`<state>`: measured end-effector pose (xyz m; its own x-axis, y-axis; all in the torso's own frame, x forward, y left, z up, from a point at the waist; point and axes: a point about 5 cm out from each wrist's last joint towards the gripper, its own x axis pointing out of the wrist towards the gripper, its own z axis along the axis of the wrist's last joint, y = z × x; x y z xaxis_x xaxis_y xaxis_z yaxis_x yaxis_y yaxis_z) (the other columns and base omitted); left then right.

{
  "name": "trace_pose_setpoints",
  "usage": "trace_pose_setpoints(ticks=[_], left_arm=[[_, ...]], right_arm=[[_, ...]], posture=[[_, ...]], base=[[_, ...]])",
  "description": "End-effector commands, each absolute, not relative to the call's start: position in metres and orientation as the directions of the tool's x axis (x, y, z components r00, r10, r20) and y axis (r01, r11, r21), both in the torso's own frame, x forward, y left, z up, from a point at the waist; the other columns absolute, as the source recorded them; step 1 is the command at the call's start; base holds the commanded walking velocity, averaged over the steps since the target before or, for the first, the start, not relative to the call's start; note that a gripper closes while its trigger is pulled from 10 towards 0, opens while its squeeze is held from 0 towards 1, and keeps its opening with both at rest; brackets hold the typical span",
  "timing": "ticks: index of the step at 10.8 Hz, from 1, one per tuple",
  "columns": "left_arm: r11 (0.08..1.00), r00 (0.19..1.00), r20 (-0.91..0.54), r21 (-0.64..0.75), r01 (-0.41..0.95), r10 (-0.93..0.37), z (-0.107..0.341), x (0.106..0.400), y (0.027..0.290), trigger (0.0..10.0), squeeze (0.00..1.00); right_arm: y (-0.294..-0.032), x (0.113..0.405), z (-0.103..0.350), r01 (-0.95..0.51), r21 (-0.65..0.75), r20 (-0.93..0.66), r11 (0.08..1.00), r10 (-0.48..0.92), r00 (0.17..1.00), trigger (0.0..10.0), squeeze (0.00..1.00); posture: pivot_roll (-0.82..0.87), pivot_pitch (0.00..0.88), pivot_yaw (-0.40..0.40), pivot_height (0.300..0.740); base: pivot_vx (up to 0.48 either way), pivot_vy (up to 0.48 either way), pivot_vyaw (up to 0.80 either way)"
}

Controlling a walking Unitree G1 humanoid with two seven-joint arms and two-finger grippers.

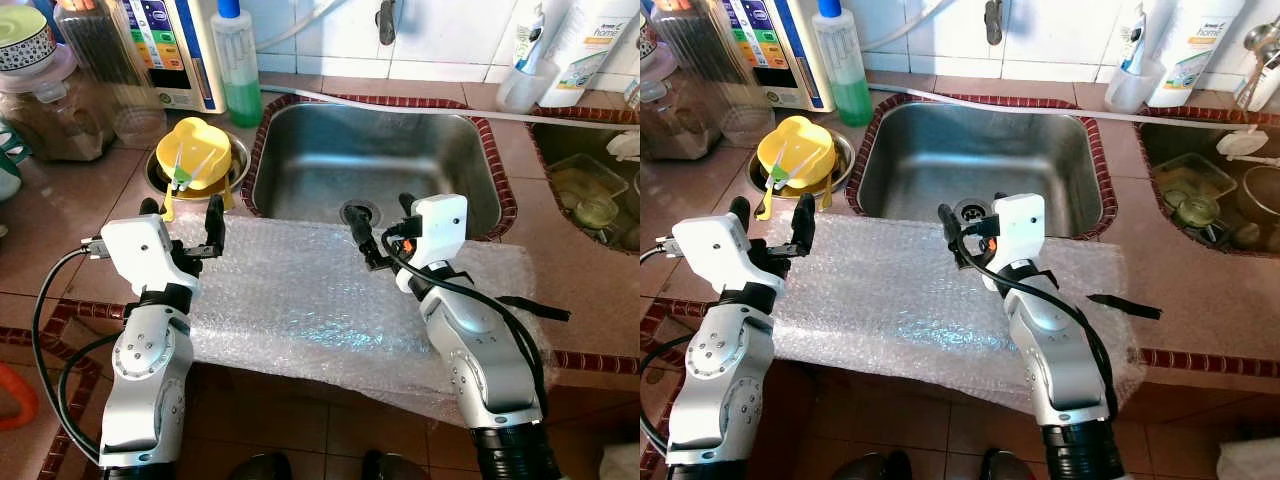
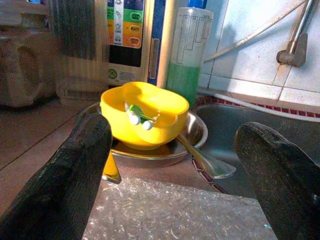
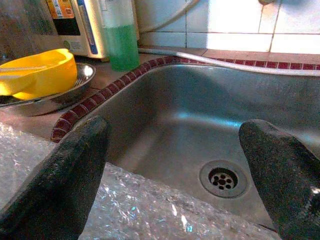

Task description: Kitchen organization

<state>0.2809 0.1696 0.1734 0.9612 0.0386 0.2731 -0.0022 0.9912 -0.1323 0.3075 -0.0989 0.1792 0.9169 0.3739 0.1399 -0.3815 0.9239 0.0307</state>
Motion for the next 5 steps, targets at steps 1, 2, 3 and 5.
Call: trace_pose_setpoints(ticks=[1,2,3,5], left_arm=[[0.993,0.963,0.265,-0.121,-0.011,0.043,0.1711,0.2821,0.1689,10.0,0.0],[0.993,0.962,0.27,-0.119,-0.012,0.044,0.1723,0.2834,0.1691,10.0,0.0],[0.993,0.961,0.272,-0.117,-0.016,0.048,0.1733,0.2842,0.1697,10.0,0.0],[0.993,0.961,0.273,-0.113,-0.021,0.052,0.1728,0.2839,0.1699,10.0,0.0]], right_arm=[[-0.0979,0.305,0.1846,-0.386,0.017,0.157,0.922,0.379,0.912,10.0,0.0],[-0.0978,0.3055,0.1835,-0.374,-0.009,0.142,0.927,0.372,0.917,10.0,0.0],[-0.098,0.3058,0.1835,-0.373,-0.017,0.14,0.928,0.372,0.918,10.0,0.0],[-0.1039,0.3088,0.1846,-0.351,-0.018,0.149,0.936,0.349,0.925,10.0,0.0]], posture=[[-0.05,0.208,0.029,0.74],[-0.05,0.205,0.028,0.74],[-0.05,0.204,0.027,0.74],[-0.05,0.199,0.028,0.74]], base=[[0.0,0.0,0.0],[0.0,0.0,0.0],[0.0,0.0,0.0],[0.0,0.0,0.0]])
